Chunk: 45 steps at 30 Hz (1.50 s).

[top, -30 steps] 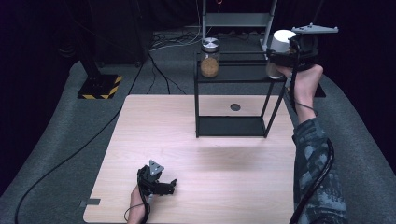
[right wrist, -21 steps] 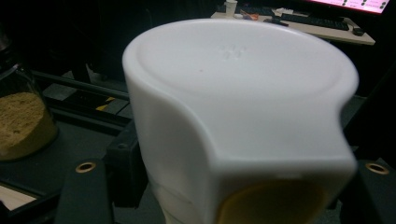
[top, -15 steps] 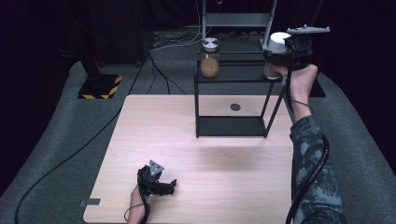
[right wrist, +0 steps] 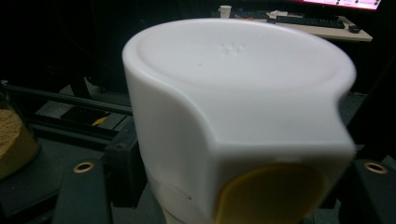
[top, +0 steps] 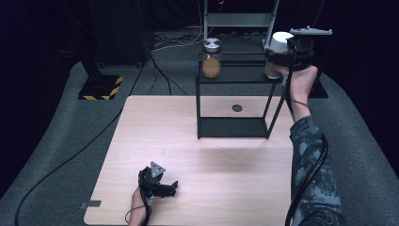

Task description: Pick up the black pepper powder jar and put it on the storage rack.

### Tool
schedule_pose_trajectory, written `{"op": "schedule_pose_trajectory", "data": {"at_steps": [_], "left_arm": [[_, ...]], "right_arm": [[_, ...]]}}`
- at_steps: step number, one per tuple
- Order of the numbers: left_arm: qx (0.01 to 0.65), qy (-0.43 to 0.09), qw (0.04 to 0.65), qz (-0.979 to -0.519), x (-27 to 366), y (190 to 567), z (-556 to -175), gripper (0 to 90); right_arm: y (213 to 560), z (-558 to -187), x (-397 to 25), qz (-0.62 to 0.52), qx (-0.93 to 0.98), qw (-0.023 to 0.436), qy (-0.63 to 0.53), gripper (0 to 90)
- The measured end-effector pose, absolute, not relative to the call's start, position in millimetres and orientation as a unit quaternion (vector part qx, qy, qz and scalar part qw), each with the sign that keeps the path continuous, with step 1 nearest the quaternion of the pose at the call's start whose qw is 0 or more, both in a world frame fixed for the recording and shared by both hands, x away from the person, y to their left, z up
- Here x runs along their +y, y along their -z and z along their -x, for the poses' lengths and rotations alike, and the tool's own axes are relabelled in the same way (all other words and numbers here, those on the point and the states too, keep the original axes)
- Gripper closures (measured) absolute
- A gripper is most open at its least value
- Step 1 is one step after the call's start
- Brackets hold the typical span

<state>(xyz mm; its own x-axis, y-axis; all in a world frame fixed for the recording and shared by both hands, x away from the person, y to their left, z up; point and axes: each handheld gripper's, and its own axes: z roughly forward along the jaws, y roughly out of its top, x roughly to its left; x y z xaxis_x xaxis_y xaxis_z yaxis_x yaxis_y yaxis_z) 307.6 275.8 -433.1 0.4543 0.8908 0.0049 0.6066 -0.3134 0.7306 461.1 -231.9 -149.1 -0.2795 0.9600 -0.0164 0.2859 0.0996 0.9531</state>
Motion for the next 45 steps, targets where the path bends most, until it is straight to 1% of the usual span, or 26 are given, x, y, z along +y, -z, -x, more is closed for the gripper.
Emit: {"op": "schedule_pose_trajectory", "data": {"at_steps": [16,19,21,25,30,33,37,41,45], "left_arm": [[0.478,-0.21,0.339,-0.783,275.9,433.2,-307.4,0.4],[0.478,-0.21,0.339,-0.783,275.8,433.3,-307.3,0.4],[0.478,-0.21,0.339,-0.782,275.9,433.2,-307.2,0.4],[0.478,-0.21,0.339,-0.782,275.8,433.2,-307.2,0.4],[0.479,-0.21,0.338,-0.782,275.7,433.2,-307.0,0.4],[0.479,-0.211,0.338,-0.782,275.6,433.2,-307.0,0.4],[0.479,-0.211,0.338,-0.782,275.6,433.1,-307.0,0.3],[0.48,-0.211,0.338,-0.782,275.4,433.2,-306.8,0.4],[0.48,-0.212,0.338,-0.782,275.2,433.2,-306.8,0.4]], "right_arm": [[148.5,-458.9,-236.6,-0.478,0.652,0.354,-0.47,29.1],[146.7,-458.1,-235.9,-0.483,0.652,0.352,-0.466,13.2],[143.8,-455.9,-239.3,-0.482,0.658,0.343,-0.466,5.6],[141.0,-445.9,-242.1,-0.48,0.661,0.347,-0.46,0.0],[137.6,-428.4,-249.4,-0.473,0.682,0.337,-0.444,0.0],[143.9,-411.2,-251.1,-0.462,0.704,0.332,-0.425,0.0],[168.3,-383.4,-251.1,-0.439,0.721,0.337,-0.416,0.0],[215.5,-348.7,-256.8,-0.402,0.727,0.344,-0.438,0.0],[271.3,-320.2,-260.8,-0.393,0.733,0.329,-0.448,0.0]]}}
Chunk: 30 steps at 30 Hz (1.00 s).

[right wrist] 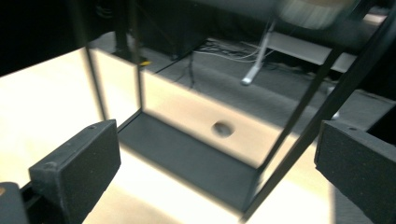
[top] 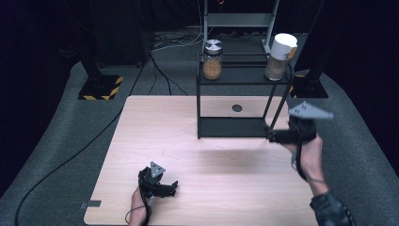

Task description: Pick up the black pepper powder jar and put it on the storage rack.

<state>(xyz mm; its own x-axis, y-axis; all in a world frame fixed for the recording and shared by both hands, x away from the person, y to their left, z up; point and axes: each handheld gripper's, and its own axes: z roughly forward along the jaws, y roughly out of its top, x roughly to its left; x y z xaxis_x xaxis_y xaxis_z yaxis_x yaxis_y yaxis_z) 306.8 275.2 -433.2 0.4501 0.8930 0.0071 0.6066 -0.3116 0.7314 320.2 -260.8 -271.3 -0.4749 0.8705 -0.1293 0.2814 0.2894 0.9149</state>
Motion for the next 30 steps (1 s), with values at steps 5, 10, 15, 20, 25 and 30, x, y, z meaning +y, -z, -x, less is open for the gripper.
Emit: {"op": "schedule_pose_trajectory", "data": {"at_steps": [5,10,15,20,25,30], "left_arm": [[0.481,-0.212,0.338,-0.781,275.0,433.3,-306.9,0.4],[0.481,-0.212,0.338,-0.78,274.9,433.4,-306.8,0.4],[0.482,-0.211,0.337,-0.781,275.0,433.0,-307.5,0.2],[0.483,-0.212,0.337,-0.78,274.8,433.2,-307.3,0.2],[0.485,-0.212,0.338,-0.778,274.4,433.4,-307.1,0.2],[0.482,-0.212,0.337,-0.78,274.3,433.2,-306.9,0.3]], "right_arm": [[350.5,-296.7,-257.8,-0.398,0.76,0.279,-0.432,0.0],[408.1,-285.3,-251.0,-0.414,0.777,0.242,-0.407,0.0],[435.1,-280.3,-244.6,-0.434,0.777,0.229,-0.394,0.0],[440.8,-274.9,-245.4,-0.444,0.767,0.234,-0.401,0.0],[443.4,-271.5,-243.0,-0.452,0.762,0.24,-0.398,0.0],[444.8,-268.2,-242.1,-0.455,0.756,0.246,-0.401,0.0]]}}
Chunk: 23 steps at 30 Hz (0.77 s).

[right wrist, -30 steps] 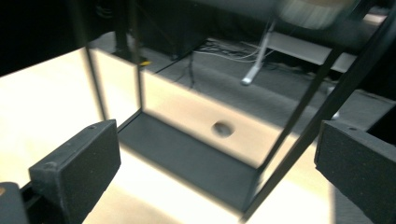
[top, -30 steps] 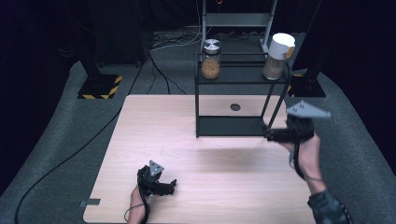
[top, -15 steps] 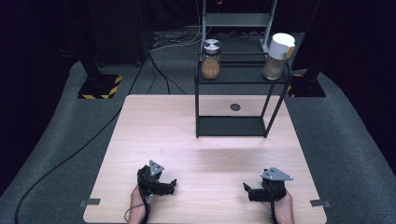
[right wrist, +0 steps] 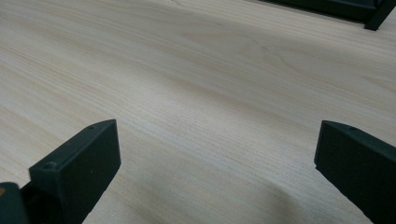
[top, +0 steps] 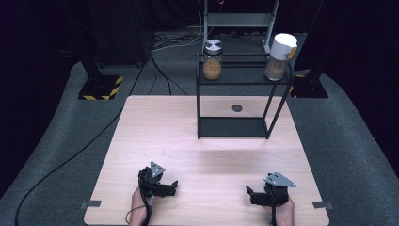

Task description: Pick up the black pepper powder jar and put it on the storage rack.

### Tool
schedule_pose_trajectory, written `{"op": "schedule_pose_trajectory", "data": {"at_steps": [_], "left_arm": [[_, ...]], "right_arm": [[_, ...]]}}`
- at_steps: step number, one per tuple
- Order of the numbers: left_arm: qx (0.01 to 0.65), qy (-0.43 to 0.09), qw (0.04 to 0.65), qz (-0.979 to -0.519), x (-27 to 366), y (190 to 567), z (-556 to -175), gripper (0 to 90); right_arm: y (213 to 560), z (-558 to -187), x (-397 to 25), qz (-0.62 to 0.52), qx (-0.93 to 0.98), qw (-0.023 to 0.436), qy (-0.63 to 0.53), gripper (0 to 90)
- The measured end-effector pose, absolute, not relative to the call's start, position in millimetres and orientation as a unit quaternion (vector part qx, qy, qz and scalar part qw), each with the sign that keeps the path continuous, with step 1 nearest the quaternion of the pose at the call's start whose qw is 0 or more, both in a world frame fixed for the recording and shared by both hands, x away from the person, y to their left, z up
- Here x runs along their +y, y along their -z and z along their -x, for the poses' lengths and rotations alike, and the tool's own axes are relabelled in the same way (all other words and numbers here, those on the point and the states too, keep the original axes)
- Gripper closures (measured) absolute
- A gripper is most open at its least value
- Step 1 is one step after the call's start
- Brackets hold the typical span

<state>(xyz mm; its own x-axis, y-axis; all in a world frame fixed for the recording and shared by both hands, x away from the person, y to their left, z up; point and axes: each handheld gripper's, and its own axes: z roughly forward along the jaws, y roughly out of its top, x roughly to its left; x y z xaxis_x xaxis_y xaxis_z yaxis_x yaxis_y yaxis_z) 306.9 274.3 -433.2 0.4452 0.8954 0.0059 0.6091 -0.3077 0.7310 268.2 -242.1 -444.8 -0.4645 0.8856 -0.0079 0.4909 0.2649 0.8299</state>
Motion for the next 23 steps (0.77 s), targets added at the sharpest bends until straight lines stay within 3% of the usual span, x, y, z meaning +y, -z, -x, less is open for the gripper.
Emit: {"op": "schedule_pose_trajectory", "data": {"at_steps": [23], "left_arm": [[0.483,-0.212,0.337,-0.78,274.5,433.2,-306.9,0.2]], "right_arm": [[446.5,-266.1,-243.1,-0.464,0.746,0.252,-0.406,0.0]]}}
